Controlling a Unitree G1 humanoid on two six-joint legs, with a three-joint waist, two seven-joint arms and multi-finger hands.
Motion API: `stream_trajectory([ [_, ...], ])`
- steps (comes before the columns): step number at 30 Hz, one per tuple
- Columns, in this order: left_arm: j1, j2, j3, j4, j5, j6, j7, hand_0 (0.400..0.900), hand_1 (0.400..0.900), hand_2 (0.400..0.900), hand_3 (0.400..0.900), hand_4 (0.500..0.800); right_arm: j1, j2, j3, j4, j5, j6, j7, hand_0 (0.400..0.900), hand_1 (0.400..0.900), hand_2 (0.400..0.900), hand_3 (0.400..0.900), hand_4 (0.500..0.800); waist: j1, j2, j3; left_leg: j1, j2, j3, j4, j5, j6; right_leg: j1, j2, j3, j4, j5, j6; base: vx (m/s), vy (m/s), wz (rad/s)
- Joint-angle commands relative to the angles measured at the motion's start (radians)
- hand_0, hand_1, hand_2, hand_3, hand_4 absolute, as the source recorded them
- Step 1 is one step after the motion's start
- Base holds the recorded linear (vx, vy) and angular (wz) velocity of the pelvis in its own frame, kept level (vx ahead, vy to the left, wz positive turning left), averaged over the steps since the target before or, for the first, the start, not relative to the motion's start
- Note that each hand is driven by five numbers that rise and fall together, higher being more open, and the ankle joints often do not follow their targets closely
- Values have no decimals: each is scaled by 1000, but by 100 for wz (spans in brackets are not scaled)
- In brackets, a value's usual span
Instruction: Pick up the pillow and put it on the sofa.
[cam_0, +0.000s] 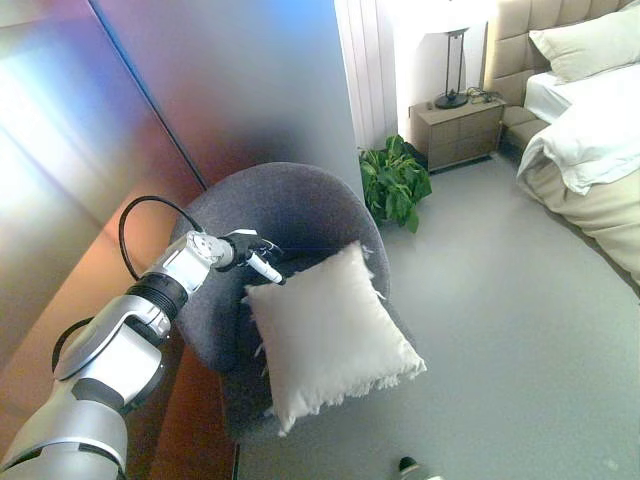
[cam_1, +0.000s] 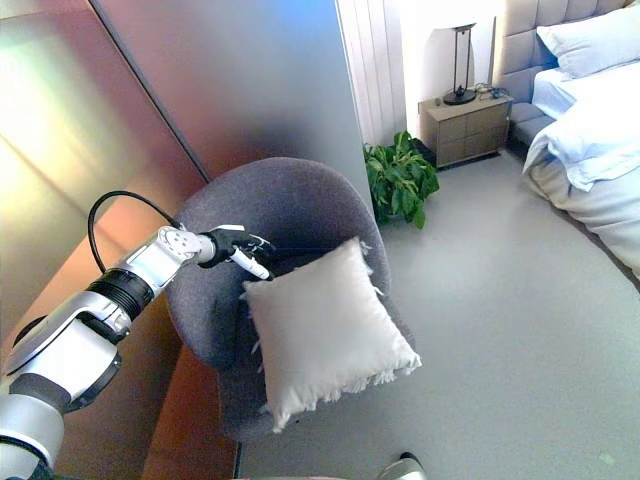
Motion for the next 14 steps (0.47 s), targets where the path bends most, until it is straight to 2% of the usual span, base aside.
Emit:
stream_trajectory([
  [1, -134, 87, 105, 51, -10, -23, 60, 900, 900, 900, 900, 800, -1, 18, 40, 54, -16, 0, -6, 900, 900, 900, 900, 800, 39, -46, -42, 9, -51, 6, 39, -51, -8, 25, 17, -60, 11, -53, 91, -36, -39, 2],
  [4, -128, 100, 110, 47, -15, -32, 47, 900, 900, 900, 900, 800, -1, 28, 46, 56, -13, -9, -5, 900, 900, 900, 900, 800, 49, -57, -45, 9, -47, -1, 38, -50, -8, 29, 20, -64, 10, -53, 89, -34, -24, 2],
  [14, -67, 112, 154, -26, -141, -71, 11, 900, 900, 900, 900, 800, -2, 53, 72, 38, -47, -38, -4, 900, 900, 900, 900, 800, 88, -91, -53, 9, -38, -29, 26, -41, -8, 40, 25, -88, 7, -55, 79, -56, 15, 2],
])
